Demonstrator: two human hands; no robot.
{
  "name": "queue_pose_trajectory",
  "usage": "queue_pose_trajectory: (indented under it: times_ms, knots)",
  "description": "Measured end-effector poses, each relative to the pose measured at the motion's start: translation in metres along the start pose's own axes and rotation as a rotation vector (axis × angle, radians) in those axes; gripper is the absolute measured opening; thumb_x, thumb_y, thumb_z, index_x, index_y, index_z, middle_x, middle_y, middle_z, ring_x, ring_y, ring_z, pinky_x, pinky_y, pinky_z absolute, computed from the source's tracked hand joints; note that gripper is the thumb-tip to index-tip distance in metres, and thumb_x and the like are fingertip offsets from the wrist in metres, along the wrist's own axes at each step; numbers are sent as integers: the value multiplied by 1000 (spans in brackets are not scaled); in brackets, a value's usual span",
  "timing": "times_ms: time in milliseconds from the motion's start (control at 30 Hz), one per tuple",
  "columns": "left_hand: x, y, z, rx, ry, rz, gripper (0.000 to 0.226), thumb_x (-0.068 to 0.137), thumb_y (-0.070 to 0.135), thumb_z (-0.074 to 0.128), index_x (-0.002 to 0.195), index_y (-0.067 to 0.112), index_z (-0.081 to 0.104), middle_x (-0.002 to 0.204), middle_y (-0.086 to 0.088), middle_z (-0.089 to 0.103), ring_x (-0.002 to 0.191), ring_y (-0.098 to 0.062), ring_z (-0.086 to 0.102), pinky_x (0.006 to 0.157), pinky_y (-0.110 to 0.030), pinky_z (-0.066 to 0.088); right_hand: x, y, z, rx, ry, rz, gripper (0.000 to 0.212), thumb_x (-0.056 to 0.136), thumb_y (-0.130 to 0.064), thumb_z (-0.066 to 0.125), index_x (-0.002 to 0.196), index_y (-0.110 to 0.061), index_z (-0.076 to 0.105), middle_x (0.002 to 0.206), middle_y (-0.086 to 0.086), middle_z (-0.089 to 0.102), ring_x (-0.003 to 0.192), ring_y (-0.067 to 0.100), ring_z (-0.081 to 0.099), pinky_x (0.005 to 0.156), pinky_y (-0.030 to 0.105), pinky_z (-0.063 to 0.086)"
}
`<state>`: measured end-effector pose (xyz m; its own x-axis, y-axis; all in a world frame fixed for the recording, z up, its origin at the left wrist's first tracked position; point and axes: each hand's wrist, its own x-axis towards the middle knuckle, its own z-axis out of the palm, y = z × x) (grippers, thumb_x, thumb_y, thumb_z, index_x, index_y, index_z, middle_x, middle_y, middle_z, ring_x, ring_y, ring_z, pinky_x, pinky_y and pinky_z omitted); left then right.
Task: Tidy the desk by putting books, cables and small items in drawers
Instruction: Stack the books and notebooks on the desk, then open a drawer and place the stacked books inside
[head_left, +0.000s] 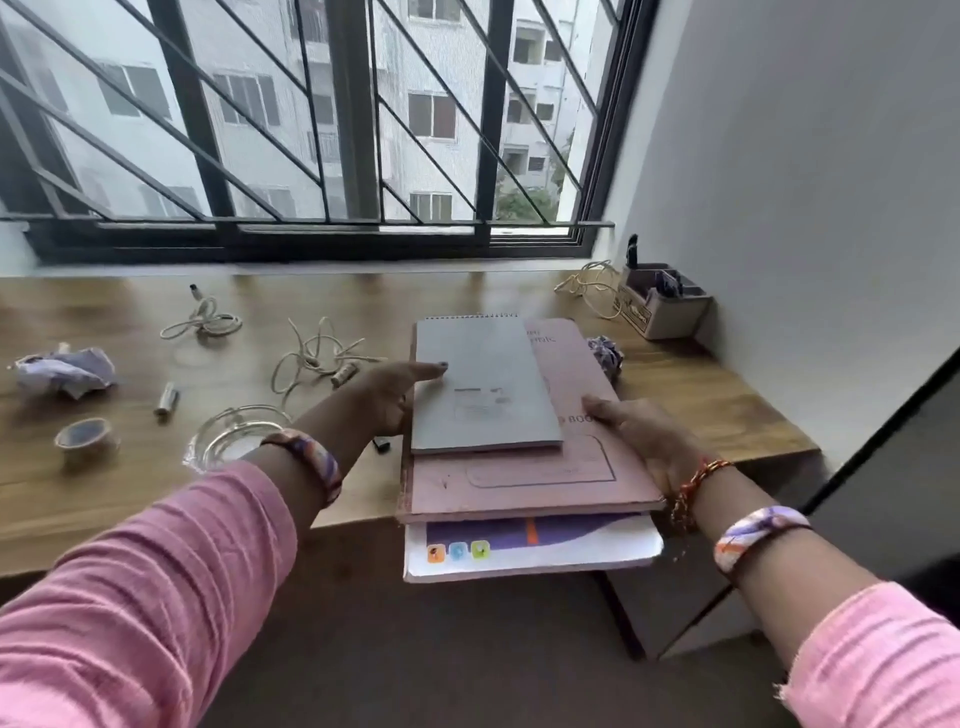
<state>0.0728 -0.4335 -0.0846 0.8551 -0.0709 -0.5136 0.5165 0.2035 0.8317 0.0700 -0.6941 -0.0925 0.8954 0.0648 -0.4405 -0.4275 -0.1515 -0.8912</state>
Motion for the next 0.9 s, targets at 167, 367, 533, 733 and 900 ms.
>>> queue_pose_trajectory:
  times_ms: [167, 367, 533, 733, 900]
  knots:
    - [36, -9, 10, 38, 97, -28, 16, 94, 11, 49, 80, 7, 55, 50, -3, 66, 46, -15, 65, 47, -23, 53, 34, -4, -15, -117, 40, 25, 24, 86, -21, 65, 93, 1, 64, 89, 17, 68, 76, 30, 65, 76, 41, 57]
    - [69, 2, 28, 72, 253, -2, 16, 94, 6, 47, 79, 7, 51, 77, -7, 56, 66, -17, 55, 64, -28, 47, 68, -17, -31, -205, -48, 11, 15, 92, -17, 56, 82, -6, 59, 87, 10, 63, 77, 21, 61, 63, 29, 51]
    - [78, 18, 33, 3, 416, 150, 26, 87, 0, 54, 62, 4, 58, 56, -7, 56, 41, -13, 56, 40, -17, 45, 86, -29, -37, -179, -252, -65, 15, 96, -15, 48, 97, -4, 58, 107, 12, 63, 101, 23, 60, 83, 29, 48]
    - [49, 13, 50, 246, 481, 313, 3, 85, 2, 58, 84, 5, 59, 57, -1, 52, 32, -1, 47, 33, -9, 31, 77, -28, -53, -333, -238, -235, 19, 93, -7, 52, 112, -6, 51, 98, 5, 59, 89, 14, 57, 86, 34, 51]
    - [18, -34, 81, 382, 695, 459, 5, 81, 7, 63, 82, 12, 65, 76, -7, 62, 73, -19, 56, 66, -23, 45, 42, -8, -65, -156, -525, -216, 11, 92, -4, 52, 96, -1, 61, 89, 14, 65, 75, 18, 63, 70, 28, 56]
